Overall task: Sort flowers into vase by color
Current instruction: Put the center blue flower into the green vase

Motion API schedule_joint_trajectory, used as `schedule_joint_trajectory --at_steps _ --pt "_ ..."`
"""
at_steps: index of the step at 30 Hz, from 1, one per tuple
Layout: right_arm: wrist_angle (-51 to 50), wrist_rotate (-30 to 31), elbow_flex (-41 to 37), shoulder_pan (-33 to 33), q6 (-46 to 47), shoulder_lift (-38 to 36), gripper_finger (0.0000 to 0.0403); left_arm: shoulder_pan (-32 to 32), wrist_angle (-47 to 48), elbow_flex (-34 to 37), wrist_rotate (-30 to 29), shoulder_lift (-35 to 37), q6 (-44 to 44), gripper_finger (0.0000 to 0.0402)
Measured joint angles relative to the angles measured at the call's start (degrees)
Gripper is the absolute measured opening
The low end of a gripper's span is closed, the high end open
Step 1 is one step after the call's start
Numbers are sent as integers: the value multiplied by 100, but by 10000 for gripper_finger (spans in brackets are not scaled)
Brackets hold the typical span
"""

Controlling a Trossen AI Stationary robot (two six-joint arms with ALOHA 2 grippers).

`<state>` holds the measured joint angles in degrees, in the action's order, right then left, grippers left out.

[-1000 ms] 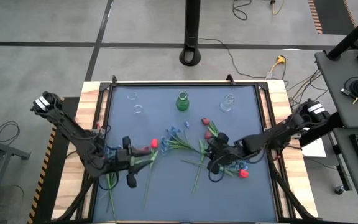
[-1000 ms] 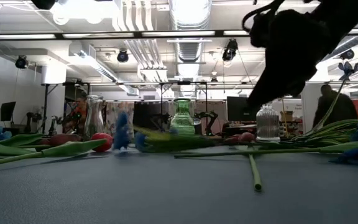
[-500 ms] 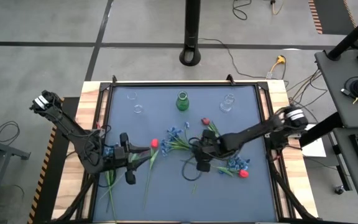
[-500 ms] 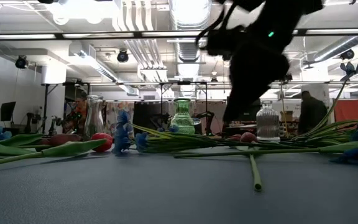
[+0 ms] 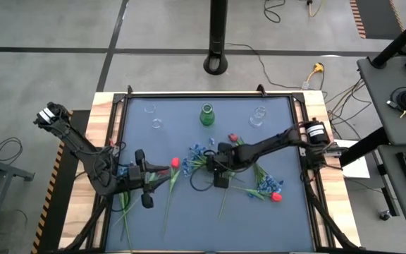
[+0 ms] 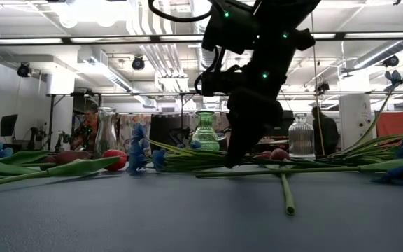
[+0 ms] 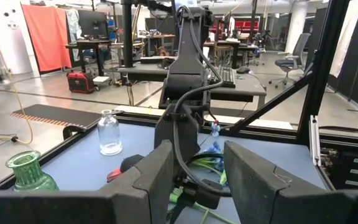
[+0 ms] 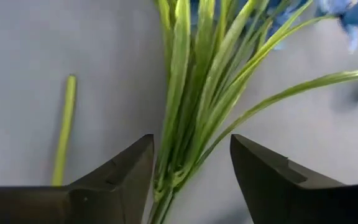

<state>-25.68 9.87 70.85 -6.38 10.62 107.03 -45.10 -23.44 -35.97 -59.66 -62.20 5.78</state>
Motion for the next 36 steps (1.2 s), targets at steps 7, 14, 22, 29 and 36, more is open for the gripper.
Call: schedule_joint_trajectory --at_steps 7,14,22,29,36 --pt "48 -264 -4 34 180 -21 80 0 -2 0 -95 50 -125 127" --pt "70 -304 -30 40 289 -32 19 0 -6 0 -195 50 -120 127" --pt "69 -287 -4 27 296 -686 19 -2 -81 -2 -194 70 -105 127" --pt "638 -228 -177 49 42 -1547 19 -9 -76 -2 -195 164 -180 127" --pt "3367 -165 -1272 365 -435 -2243 18 -11 15 -2 -193 168 -195 127"
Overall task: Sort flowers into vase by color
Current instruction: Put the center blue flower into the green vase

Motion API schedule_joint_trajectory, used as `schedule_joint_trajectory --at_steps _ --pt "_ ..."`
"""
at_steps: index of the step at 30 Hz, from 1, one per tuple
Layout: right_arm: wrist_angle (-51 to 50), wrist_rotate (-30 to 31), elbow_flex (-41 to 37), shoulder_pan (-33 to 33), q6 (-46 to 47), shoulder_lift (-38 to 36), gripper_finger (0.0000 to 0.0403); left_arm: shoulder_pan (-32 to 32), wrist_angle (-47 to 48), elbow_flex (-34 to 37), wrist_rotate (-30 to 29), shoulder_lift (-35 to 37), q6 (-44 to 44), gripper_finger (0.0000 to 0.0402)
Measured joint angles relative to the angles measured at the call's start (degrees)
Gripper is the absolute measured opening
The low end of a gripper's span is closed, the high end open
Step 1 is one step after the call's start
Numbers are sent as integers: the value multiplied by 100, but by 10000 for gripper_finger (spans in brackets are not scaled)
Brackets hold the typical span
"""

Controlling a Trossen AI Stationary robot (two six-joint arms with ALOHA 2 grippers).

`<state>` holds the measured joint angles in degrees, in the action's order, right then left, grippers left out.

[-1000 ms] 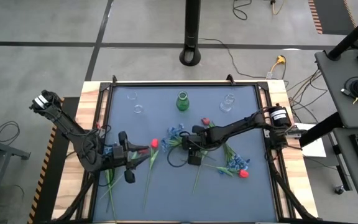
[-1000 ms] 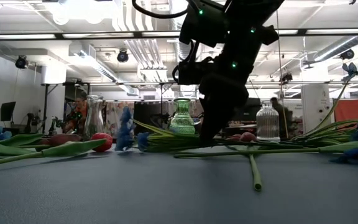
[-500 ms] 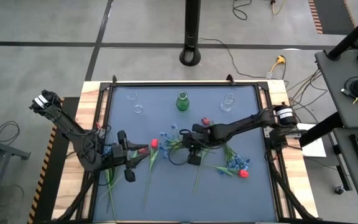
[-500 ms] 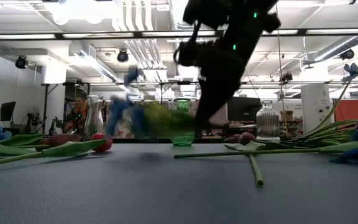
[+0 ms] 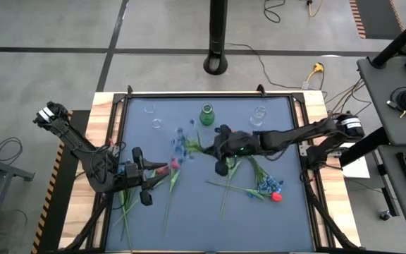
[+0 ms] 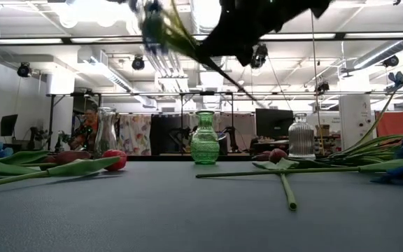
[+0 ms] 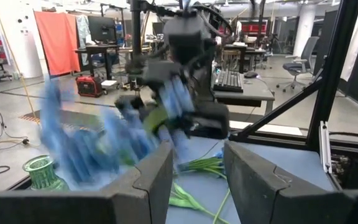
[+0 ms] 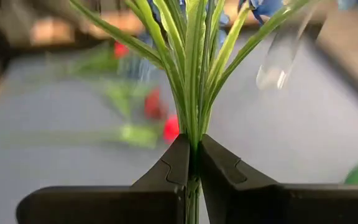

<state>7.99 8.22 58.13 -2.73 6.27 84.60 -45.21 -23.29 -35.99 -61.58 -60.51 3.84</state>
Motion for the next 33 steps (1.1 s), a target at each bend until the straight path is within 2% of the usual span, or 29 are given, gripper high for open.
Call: schedule_joint_trajectory --at_steps 6,9,13,17,20,26,33 --pt "3328 82 -1070 639 -310 -23 18 1 381 0 114 33 343 127" --pt "4664 55 -1314 967 -325 143 18 101 927 0 759 57 831 127" --pt "5776 -161 -1283 1404 -352 446 18 449 1506 0 1718 7 1311 127" --pt "6135 -252 -1005 1867 -427 750 18 974 1913 0 2459 -85 1332 127" --pt "6219 -268 -769 2129 -470 944 18 1360 2159 1 2788 -92 1394 127" --pt "6189 -270 -550 2381 -542 1129 18 1705 2644 2 2823 34 1750 127" --pt "6142 -134 -577 2406 -810 1283 18 1738 3398 7 2694 218 2211 127"
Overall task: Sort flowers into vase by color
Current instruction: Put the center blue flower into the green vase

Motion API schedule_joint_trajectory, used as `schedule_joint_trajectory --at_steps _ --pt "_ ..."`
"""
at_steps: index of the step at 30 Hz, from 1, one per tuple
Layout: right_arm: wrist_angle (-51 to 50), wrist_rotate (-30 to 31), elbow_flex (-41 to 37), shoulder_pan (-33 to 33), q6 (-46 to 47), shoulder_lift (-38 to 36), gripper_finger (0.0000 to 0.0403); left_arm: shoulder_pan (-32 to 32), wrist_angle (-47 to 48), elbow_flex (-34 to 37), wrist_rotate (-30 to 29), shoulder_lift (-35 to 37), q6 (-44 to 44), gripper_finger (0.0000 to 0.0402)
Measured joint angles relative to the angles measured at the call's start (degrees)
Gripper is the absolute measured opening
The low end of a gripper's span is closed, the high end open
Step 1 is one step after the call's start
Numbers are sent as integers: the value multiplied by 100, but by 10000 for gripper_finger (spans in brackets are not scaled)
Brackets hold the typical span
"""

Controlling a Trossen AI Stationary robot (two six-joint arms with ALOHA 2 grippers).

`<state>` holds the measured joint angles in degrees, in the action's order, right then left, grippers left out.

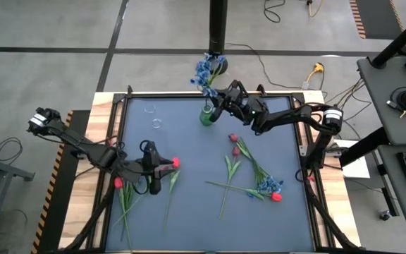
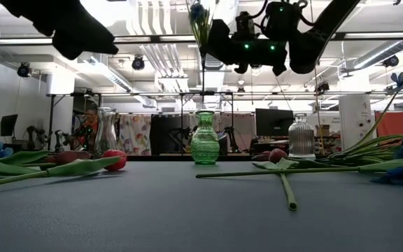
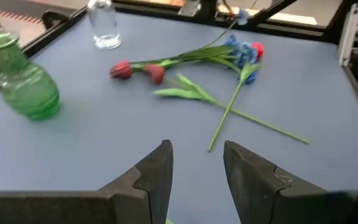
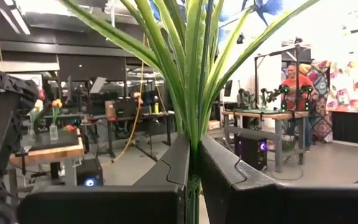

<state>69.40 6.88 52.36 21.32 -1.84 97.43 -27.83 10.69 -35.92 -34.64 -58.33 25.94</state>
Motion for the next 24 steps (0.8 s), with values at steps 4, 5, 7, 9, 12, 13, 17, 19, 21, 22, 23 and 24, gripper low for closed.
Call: schedule_joint_trajectory --at_steps 4,5,7,9,12,13,17,19,21,22,23,24 --pt "-13 199 -6 11 -82 150 18 0 298 2 -227 99 184 127" --pt "-2 220 -7 10 -109 182 18 0 333 4 -240 117 189 127" --pt "7 229 -7 11 -129 213 18 0 362 4 -259 152 184 127" --pt "15 229 -7 11 -168 269 18 0 386 4 -388 171 180 127" --pt "-25 342 -7 11 -229 326 18 0 424 4 -525 186 180 127" --pt "-10 365 -7 10 -250 336 18 0 427 4 -539 186 180 127" --pt "-8 372 -7 11 -262 431 19 0 443 4 -539 177 180 127" --pt "-16 373 -9 11 -268 484 21 0 445 4 -539 162 180 127" --pt "-6 375 -9 11 -267 513 27 0 445 4 -539 158 180 127" --pt "-11 375 -9 9 -247 513 31 0 445 4 -541 158 179 127" --pt "-11 381 -9 9 -211 517 35 0 445 4 -543 158 180 127" --pt "-13 382 -9 9 -176 517 39 0 447 4 -543 158 178 127"
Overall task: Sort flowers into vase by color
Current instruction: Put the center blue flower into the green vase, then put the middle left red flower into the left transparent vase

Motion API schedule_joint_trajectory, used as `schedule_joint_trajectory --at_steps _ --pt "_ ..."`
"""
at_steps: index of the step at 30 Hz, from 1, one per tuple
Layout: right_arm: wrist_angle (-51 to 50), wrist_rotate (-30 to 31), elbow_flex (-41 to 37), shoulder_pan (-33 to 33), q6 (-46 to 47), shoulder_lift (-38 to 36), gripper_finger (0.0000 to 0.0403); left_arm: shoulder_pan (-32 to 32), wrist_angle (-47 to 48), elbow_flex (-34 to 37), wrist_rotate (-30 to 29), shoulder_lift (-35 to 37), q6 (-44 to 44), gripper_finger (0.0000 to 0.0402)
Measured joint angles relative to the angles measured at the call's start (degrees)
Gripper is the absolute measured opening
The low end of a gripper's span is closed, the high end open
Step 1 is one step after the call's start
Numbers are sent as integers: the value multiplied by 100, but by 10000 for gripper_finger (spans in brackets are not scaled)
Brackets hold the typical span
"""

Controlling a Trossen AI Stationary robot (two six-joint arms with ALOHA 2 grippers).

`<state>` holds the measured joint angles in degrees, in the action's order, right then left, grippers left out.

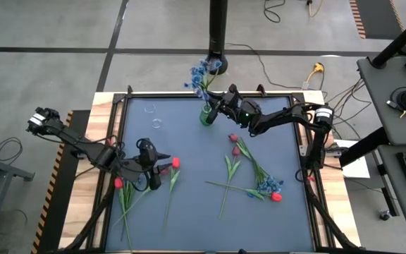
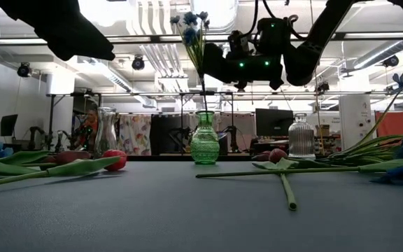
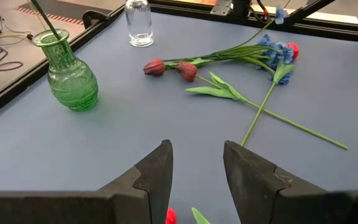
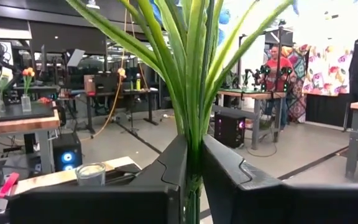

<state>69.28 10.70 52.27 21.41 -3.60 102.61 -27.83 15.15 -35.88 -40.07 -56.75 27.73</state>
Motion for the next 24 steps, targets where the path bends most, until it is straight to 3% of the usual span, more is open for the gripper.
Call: schedule_joint_trajectory --at_steps 20,24 --pt "-312 0 -2 -52 169 -12 147 0 44 0 -102 -2 0 127" --pt "-764 4 -4 -67 254 -102 172 0 44 0 -144 -2 5 127"
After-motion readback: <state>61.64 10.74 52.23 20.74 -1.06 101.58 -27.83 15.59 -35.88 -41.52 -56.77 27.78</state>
